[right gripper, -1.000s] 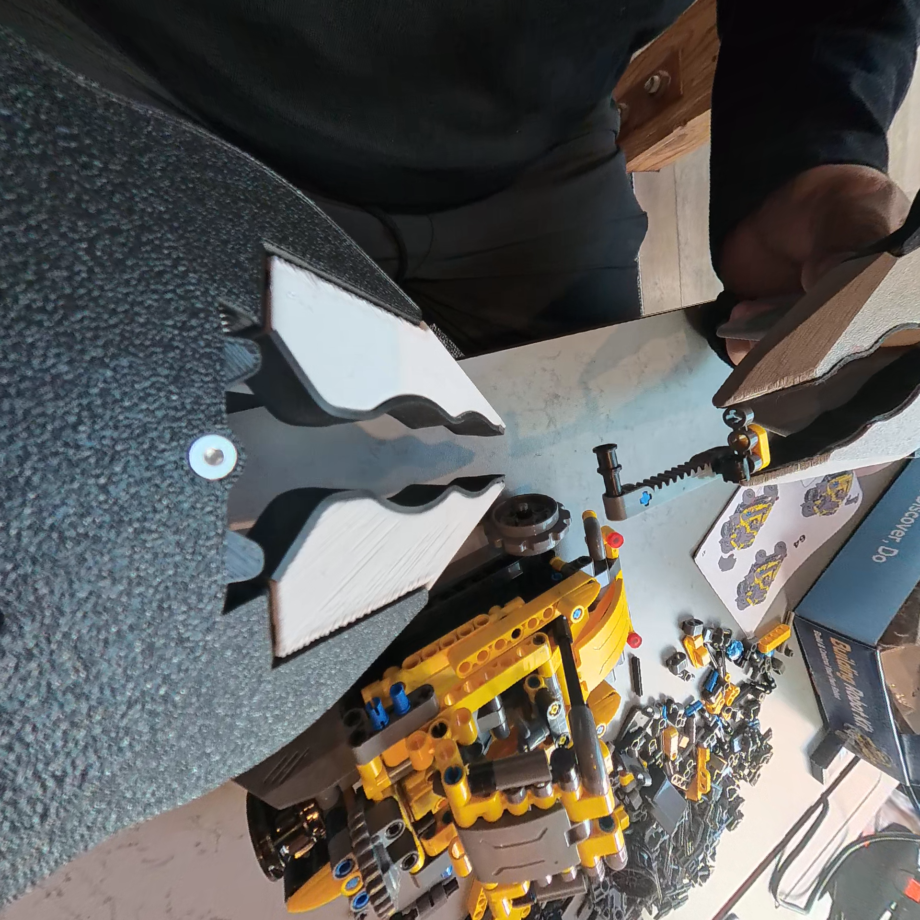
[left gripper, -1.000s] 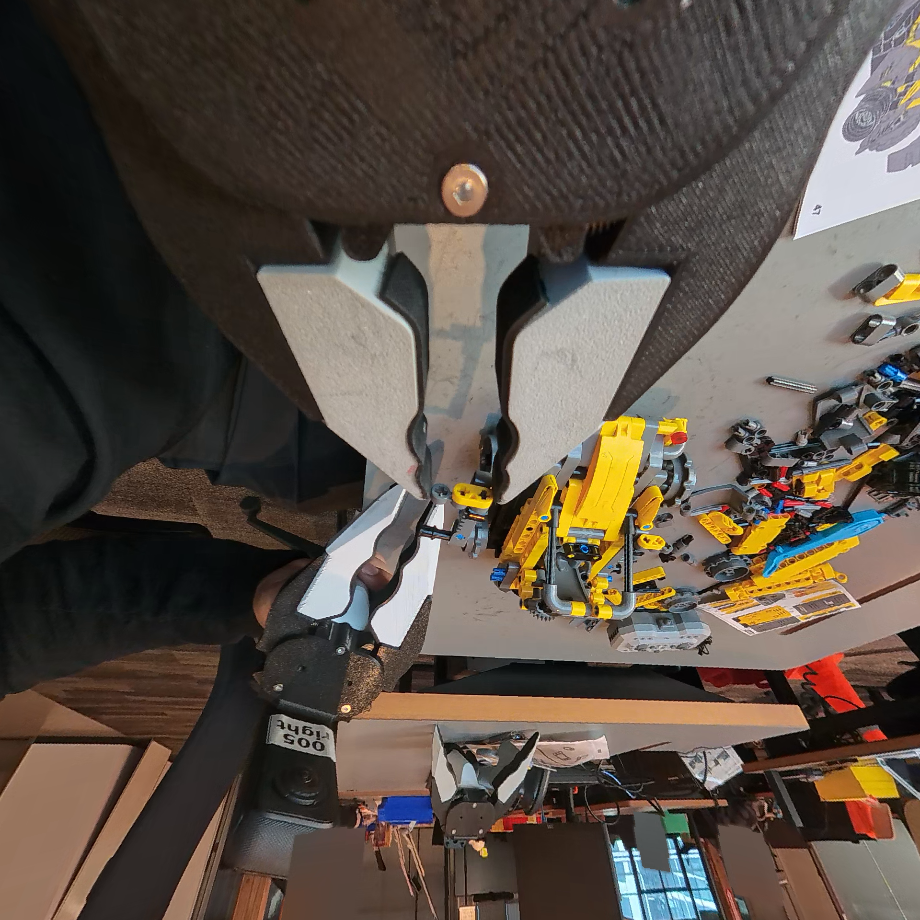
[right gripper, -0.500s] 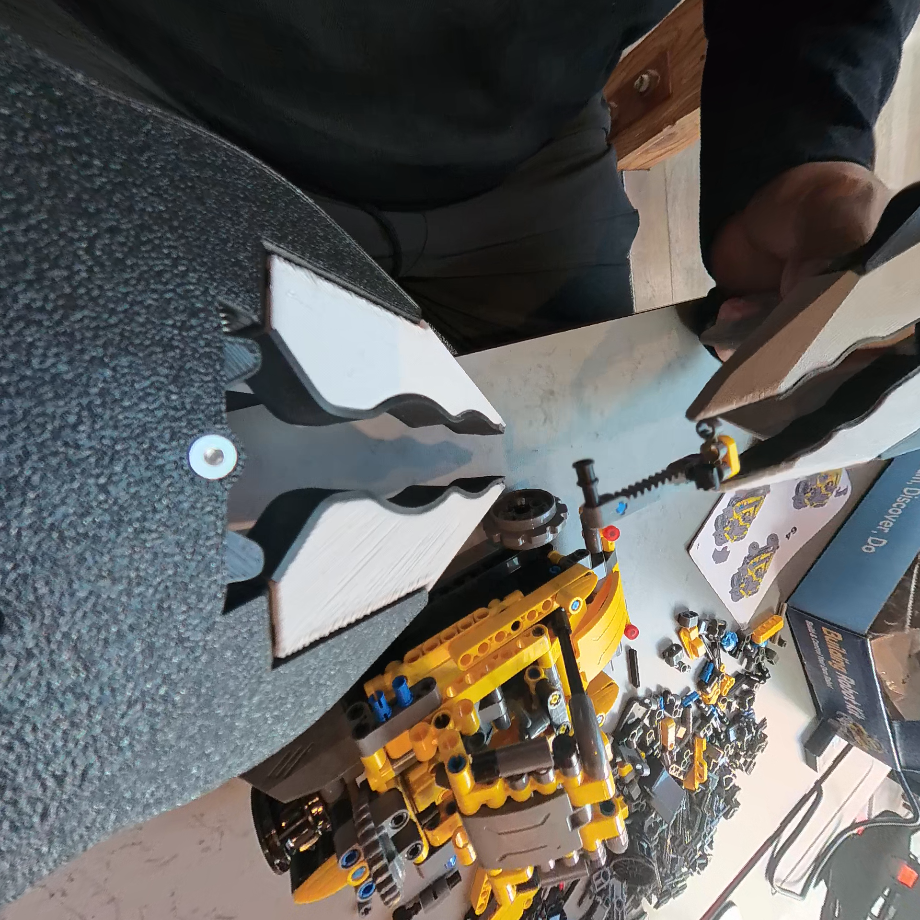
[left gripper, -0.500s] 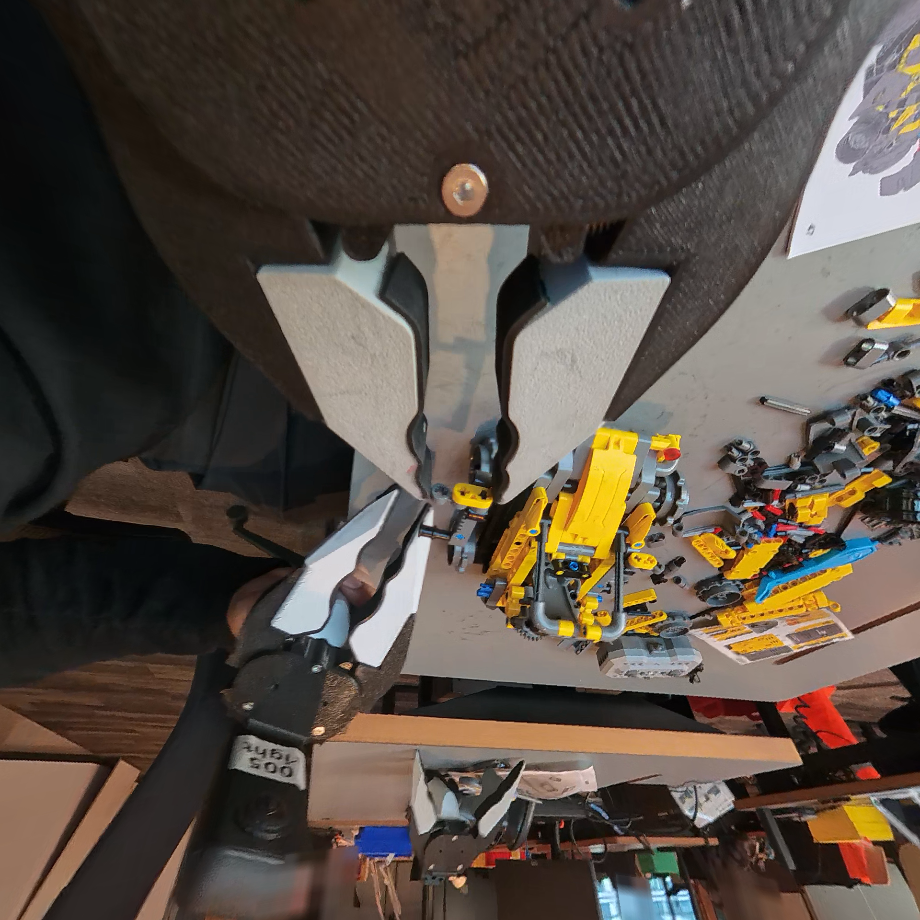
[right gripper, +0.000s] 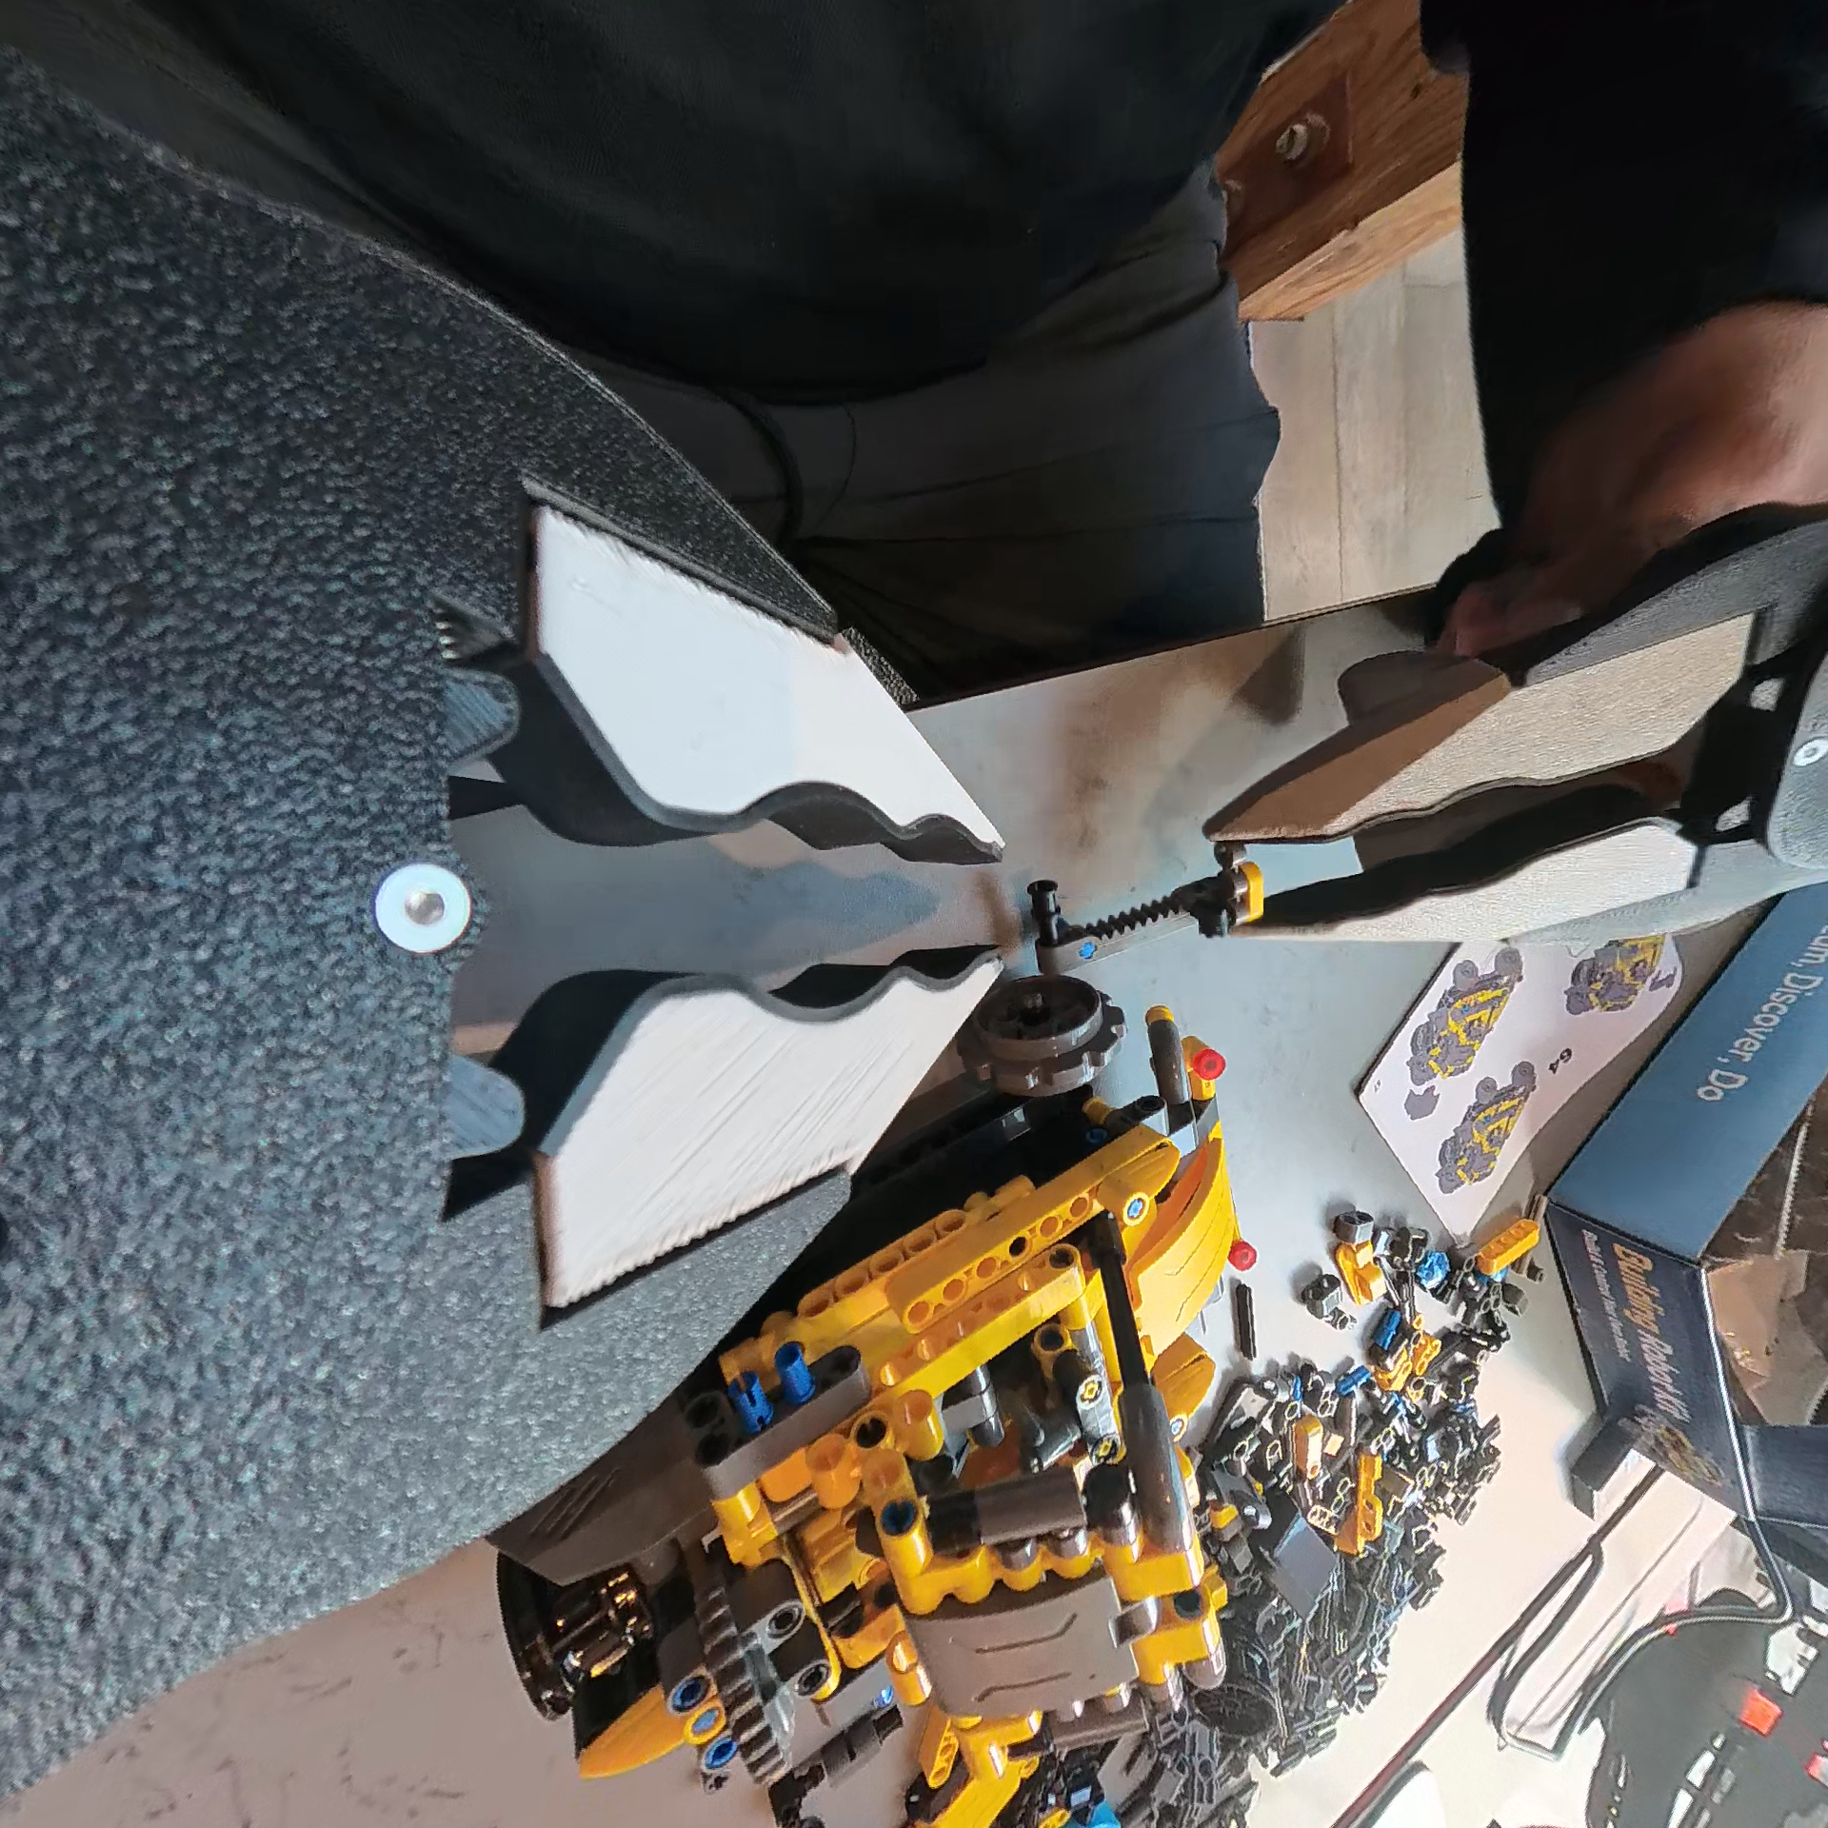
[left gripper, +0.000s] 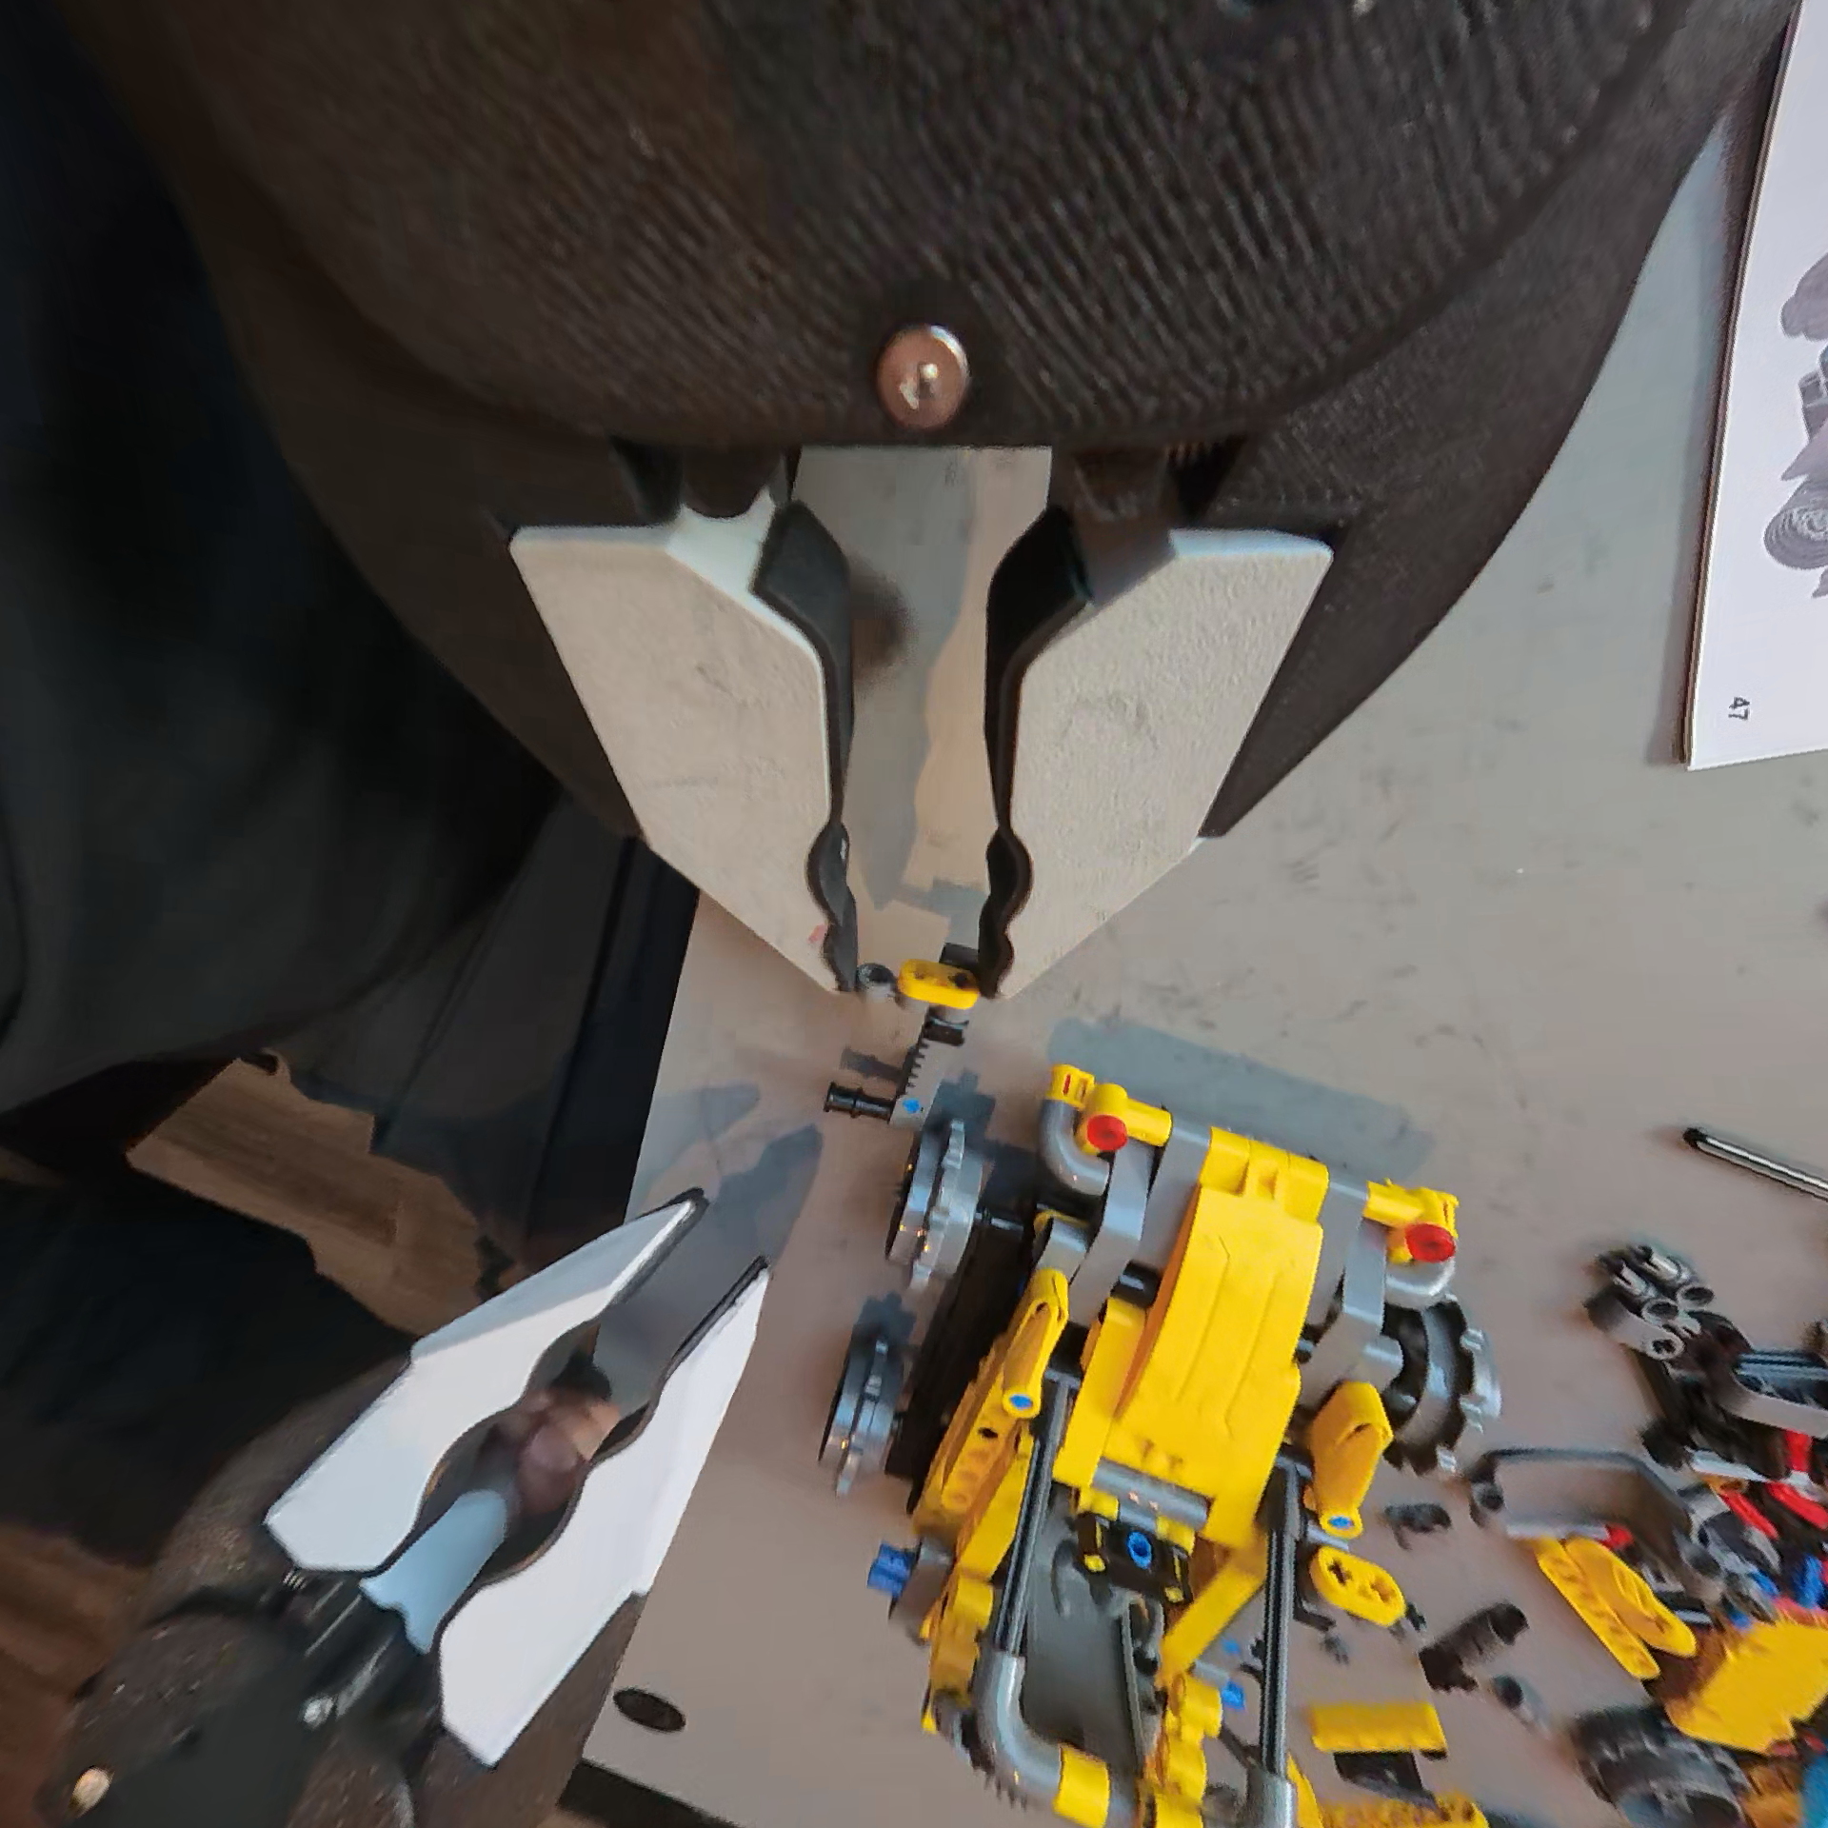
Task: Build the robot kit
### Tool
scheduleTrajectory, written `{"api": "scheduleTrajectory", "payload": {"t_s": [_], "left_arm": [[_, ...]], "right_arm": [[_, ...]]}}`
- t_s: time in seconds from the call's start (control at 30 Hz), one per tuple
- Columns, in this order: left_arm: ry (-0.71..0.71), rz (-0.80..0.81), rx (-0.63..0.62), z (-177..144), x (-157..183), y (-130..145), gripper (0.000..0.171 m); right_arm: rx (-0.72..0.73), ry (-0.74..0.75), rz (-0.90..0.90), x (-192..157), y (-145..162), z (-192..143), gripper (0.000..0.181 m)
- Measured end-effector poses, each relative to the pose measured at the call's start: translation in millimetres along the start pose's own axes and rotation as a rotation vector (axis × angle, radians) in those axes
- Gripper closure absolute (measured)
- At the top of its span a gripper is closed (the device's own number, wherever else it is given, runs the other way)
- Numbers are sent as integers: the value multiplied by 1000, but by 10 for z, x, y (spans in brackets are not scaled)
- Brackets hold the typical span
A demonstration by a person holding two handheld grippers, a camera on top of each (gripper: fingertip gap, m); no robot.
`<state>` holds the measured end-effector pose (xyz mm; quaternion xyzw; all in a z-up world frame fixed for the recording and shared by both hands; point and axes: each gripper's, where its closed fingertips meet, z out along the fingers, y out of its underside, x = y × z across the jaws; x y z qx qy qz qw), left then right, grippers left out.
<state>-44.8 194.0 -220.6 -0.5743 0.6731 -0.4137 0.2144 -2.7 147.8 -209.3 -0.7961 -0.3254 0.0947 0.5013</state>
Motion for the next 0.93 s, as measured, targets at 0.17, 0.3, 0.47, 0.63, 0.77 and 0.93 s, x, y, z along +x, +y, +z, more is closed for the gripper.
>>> {"api": "scheduleTrajectory", "payload": {"t_s": [0.17, 0.3, 0.47, 0.63, 0.77, 0.93], "left_arm": [[-45, 69, -115, 20, -33, 190, 149], [-62, 93, -114, 20, -30, 194, 149], [-32, 50, -110, 19, -36, 189, 149], [-3, 47, -112, 33, -11, 183, 149], [-10, 49, -111, 37, -19, 178, 150], [-39, 97, -112, 40, -8, 183, 150]], "right_arm": [[7, 7, -14, -7, -7, -6, 165], [53, 37, -12, 37, -48, -86, 174], [129, 200, 18, 310, 34, -446, 176], [85, 134, 123, 334, 250, -547, 160], [124, 80, 151, 237, 319, -530, 169], [164, 58, 173, 236, 286, -565, 166]]}}
